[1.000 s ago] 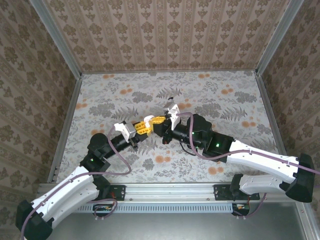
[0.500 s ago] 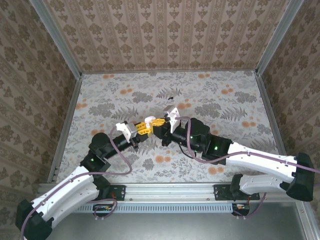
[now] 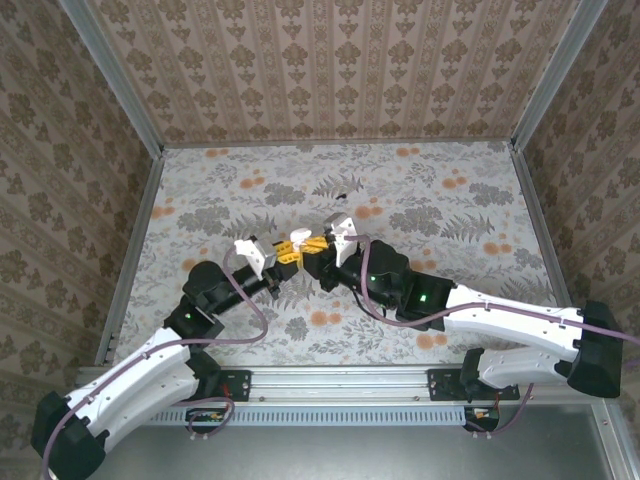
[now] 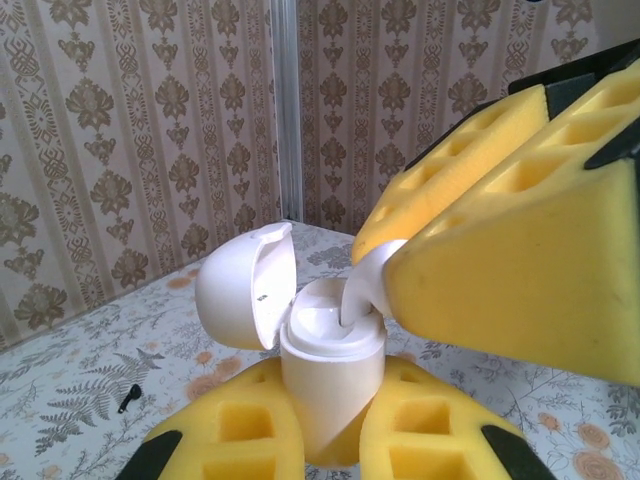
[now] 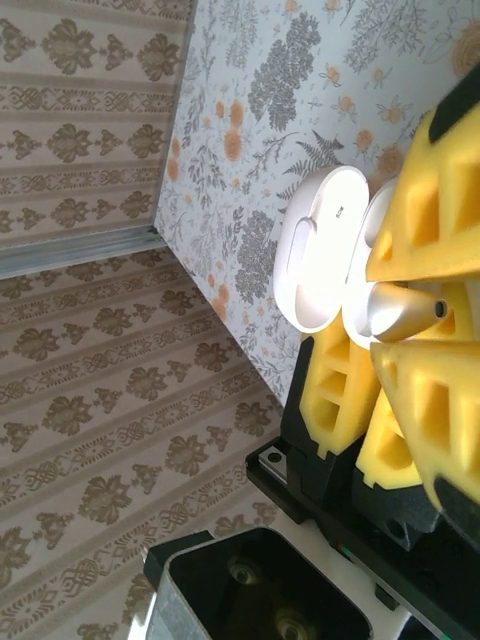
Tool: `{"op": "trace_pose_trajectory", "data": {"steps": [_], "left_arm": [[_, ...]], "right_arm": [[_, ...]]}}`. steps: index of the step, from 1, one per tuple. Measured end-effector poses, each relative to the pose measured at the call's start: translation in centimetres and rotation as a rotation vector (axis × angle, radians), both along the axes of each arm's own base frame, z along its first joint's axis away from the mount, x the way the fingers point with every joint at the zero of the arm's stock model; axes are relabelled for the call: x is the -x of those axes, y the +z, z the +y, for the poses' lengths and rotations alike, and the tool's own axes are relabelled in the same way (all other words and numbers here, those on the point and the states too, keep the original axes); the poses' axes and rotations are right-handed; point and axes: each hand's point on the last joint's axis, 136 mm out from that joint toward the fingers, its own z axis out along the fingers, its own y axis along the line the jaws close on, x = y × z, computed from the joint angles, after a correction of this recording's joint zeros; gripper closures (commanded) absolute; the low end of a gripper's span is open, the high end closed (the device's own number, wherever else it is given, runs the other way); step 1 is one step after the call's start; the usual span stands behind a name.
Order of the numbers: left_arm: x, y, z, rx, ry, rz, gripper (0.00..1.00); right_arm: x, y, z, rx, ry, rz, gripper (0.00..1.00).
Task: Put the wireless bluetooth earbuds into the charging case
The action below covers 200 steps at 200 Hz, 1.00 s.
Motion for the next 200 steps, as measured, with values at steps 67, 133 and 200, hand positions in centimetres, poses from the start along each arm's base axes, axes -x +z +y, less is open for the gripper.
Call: {"op": "trace_pose_trajectory", "data": {"steps": [67, 133, 200], "left_arm": [[-0.3, 1.4, 0.2, 0.031, 0.021, -0.011, 1.0], [-0.4, 1.2, -0.2, 0.022, 0.006, 0.008, 1.0], [-0.1, 1.4, -1.1, 0.01, -0.048, 0.031, 1.0]], "right_arm": [[0.3, 2.2, -0.4, 0.005, -0.013, 0.087, 0.47], [-0.9, 7.1, -4.0, -0.089, -0.033, 0.163, 0.67], [-0.9, 2.1, -0.3, 0.004, 0.114, 0.353, 0.76]]}}
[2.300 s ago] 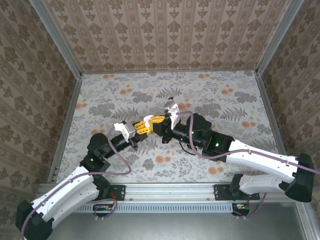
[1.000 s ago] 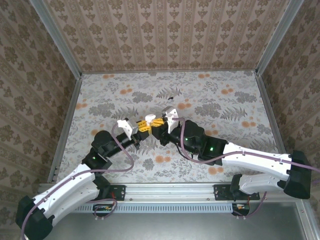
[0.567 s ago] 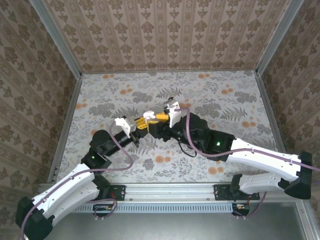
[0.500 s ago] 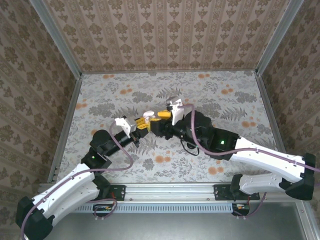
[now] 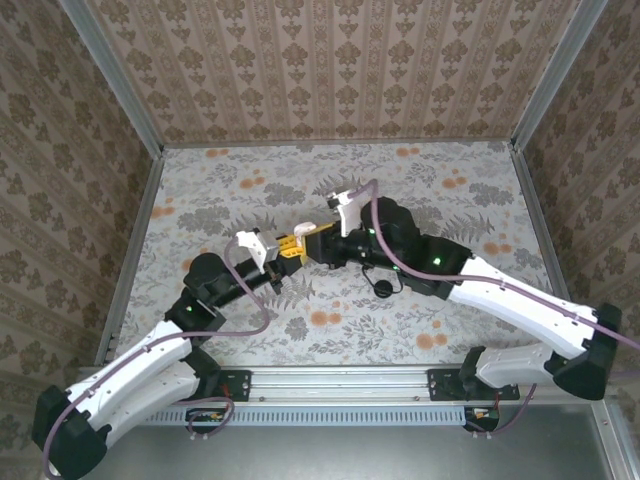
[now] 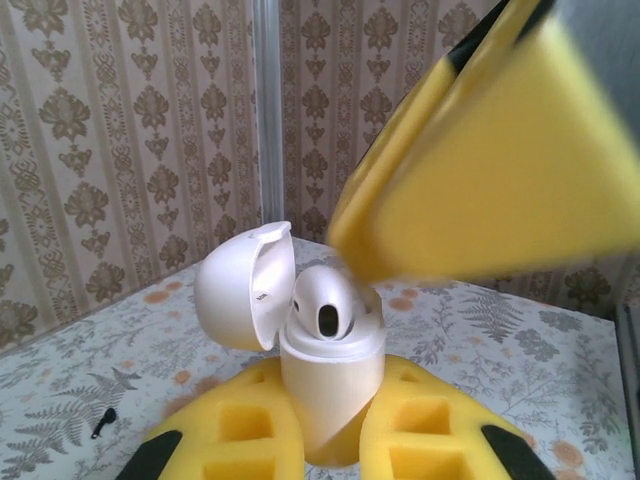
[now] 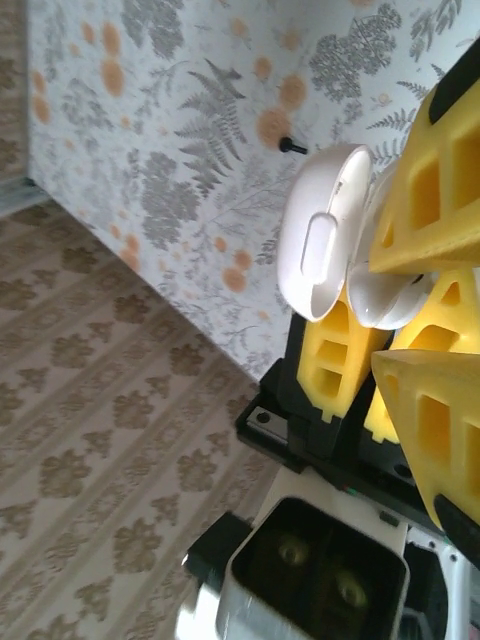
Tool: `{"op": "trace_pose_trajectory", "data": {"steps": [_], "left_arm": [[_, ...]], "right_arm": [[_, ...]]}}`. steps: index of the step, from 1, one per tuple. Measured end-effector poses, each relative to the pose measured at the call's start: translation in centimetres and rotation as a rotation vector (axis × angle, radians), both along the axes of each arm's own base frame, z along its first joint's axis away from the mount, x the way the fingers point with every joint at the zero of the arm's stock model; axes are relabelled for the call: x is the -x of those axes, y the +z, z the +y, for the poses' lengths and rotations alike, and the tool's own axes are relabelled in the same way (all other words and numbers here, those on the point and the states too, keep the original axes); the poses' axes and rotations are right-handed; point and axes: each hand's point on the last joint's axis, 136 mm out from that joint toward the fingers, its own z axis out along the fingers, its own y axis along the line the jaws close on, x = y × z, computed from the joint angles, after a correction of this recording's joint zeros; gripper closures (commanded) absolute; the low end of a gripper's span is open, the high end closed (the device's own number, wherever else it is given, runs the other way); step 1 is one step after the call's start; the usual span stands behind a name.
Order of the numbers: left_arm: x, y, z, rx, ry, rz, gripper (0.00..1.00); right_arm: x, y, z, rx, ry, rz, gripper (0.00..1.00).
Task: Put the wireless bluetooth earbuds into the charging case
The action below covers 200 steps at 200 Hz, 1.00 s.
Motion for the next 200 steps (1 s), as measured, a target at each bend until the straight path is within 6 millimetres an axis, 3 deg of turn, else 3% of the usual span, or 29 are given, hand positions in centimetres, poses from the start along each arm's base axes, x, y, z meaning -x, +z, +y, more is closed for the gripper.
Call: {"op": "trace_pose_trajectory", "data": {"steps": [59, 109, 176, 200], "left_arm": [[-0.8, -1.5, 0.2, -0.039, 0.031, 0.053, 1.0], [0.0, -1.2, 0.8, -0.048, 0.027, 0.038, 1.0], [0.0, -3.5, 2.5, -0.115, 0.079, 0.063, 1.0], [0.0, -5.0, 3.1, -0.14, 0.101, 0.093, 1.0]], "right_arm": [[-0.9, -1.6, 0.4, 0.058, 0.001, 0.06, 0.78], [-0.2, -1.0, 0.1, 0.074, 0.021, 0.083, 0.78], [-1.9, 1.1, -3.7, 0.07, -0.087, 0.109, 0.76], [-3.4, 0.2, -5.3, 0.103, -0.15, 0.153, 0.73]]}}
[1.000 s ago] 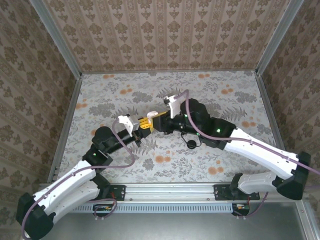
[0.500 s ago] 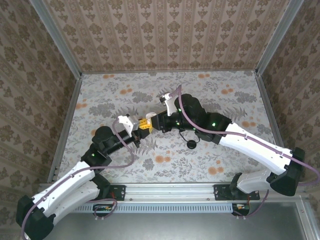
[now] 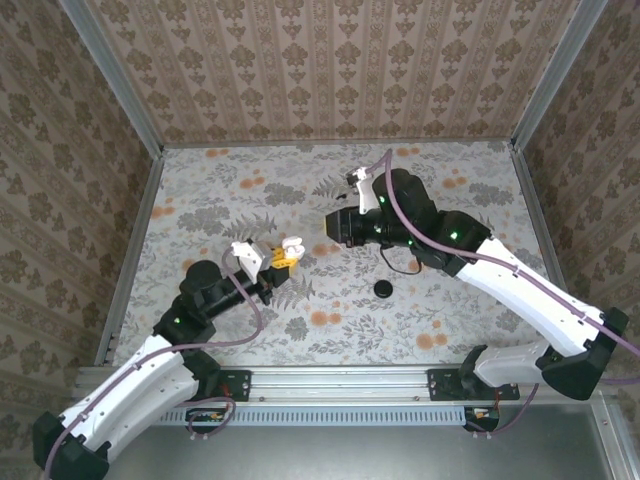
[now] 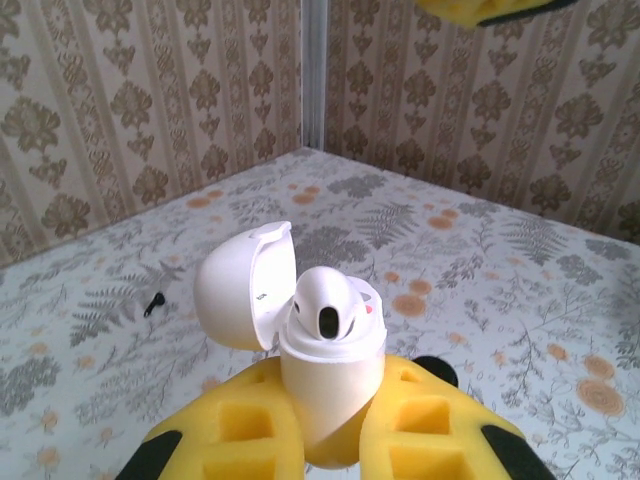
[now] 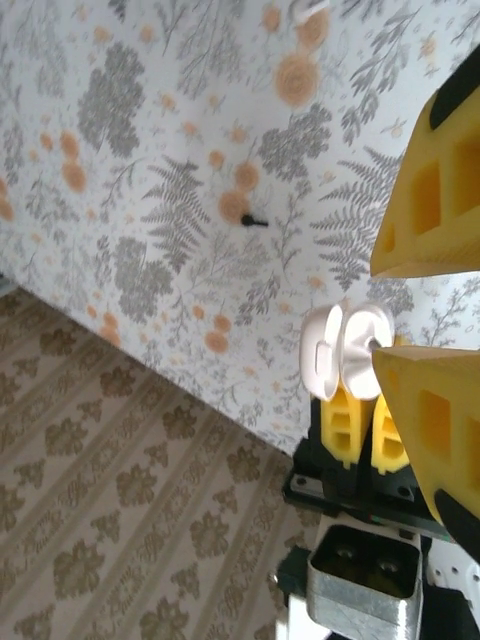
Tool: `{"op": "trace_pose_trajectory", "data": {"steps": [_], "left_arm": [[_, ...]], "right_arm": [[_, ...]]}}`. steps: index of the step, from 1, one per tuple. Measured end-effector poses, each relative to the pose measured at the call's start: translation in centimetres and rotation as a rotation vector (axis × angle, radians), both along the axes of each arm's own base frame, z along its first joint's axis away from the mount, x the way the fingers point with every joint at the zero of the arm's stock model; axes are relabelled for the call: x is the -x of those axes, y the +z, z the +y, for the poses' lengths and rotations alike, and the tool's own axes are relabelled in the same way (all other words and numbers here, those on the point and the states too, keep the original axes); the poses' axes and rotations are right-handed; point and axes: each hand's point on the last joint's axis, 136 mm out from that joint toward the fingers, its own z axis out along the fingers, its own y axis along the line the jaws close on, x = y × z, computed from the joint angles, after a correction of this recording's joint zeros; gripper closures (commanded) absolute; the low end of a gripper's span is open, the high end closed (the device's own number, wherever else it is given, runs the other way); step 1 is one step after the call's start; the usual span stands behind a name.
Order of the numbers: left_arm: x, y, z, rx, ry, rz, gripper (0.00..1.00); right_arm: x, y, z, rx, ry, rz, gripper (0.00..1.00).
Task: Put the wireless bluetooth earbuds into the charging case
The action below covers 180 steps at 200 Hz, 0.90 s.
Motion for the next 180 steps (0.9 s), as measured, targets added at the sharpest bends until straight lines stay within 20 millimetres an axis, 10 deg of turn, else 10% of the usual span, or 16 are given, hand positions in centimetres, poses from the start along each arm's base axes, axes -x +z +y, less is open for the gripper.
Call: {"op": "trace_pose_trajectory", "data": {"steps": [93, 180], "left_arm": [[-0.2, -3.4, 0.9, -0.052, 0.045, 0.054, 1.0], [-0.8, -5.7, 0.1, -0.069, 0.028, 0.098, 1.0]], "right_arm": [[-9.1, -20.6, 0.2, 0.491, -0.08, 0.398, 0.65], [-11.7, -28.3, -0.8, 0.795, -0.051, 0.476, 0.59]]}}
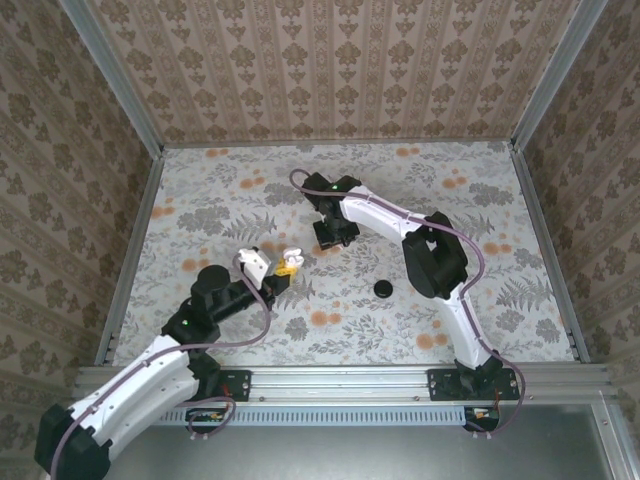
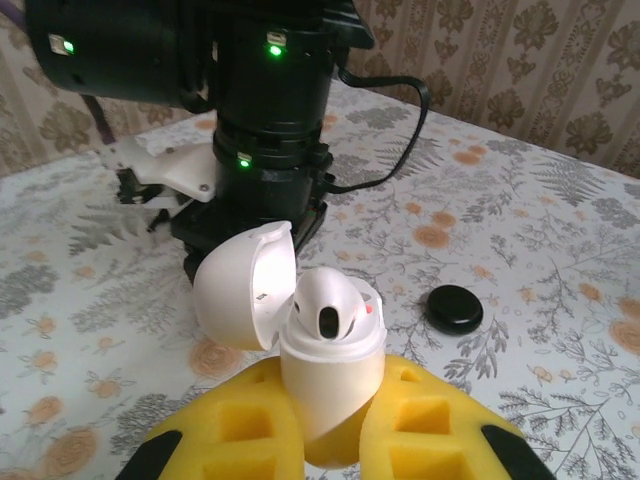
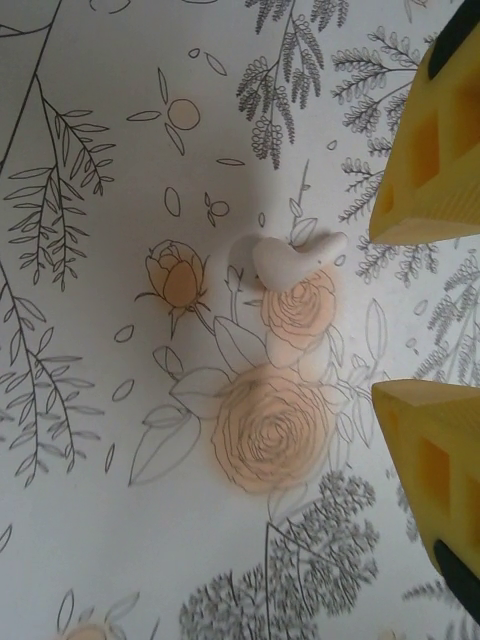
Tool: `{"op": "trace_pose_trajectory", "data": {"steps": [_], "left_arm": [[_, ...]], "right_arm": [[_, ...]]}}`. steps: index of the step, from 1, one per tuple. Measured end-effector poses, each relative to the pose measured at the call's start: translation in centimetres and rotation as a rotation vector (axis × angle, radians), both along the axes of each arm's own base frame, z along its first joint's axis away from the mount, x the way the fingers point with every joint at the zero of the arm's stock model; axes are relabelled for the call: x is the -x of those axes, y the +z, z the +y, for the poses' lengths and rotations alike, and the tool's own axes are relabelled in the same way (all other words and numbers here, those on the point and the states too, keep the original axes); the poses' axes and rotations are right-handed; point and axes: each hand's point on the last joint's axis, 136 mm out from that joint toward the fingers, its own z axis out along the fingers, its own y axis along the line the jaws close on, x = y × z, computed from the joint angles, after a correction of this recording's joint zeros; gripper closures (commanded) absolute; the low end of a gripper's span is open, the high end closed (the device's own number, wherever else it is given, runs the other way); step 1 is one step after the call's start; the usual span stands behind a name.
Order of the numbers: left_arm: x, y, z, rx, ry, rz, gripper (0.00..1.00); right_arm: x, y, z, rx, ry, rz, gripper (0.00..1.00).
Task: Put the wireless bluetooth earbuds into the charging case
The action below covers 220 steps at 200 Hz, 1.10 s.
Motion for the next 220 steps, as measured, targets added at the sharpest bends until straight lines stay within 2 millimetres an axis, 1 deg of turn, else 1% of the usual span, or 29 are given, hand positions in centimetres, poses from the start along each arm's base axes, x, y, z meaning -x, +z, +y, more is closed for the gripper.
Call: {"op": "trace_pose_trajectory", "data": {"steps": [20, 35, 86, 116, 149, 165, 220], "left_arm": [[-0.2, -1.5, -0.8, 0.007, -0.022, 0.046, 1.0], [-0.4, -2.1, -1.2, 0.024, -0.033, 0.065, 1.0], [-0.6, -2.2, -2.7, 0.076, -0.083, 0.086, 1.0], [-0.6, -1.8, -2.9, 0.093, -0.093, 0.077, 1.0], [-0.6, -1.7, -2.9, 0.094, -0.094, 0.074, 1.0], [-0.6, -1.7, -2.9, 0.095, -0.093, 0.074, 1.0], [-0.6, -1.3, -2.8, 0.1, -0.094, 0.064, 1.0]], "right_arm": [[-0.1, -0.5, -0.1, 0.021, 0.012, 0.01, 0.59], [-0.4, -0.9, 0.1, 0.028, 0.024, 0.011, 0.59], [-1.5, -1.7, 0.4, 0.057, 0.052, 0.009, 0.6], [-1.9, -2.1, 0.3, 0.079, 0.068, 0.012, 0.6], [-1.9, -2.7, -0.5, 0.104, 0.076, 0.031, 0.6], [-1.9, -3.1, -0.7, 0.109, 0.077, 0.041, 0.63], [-2.0, -3.1, -0.7, 0.109, 0.09, 0.042, 0.77]]}}
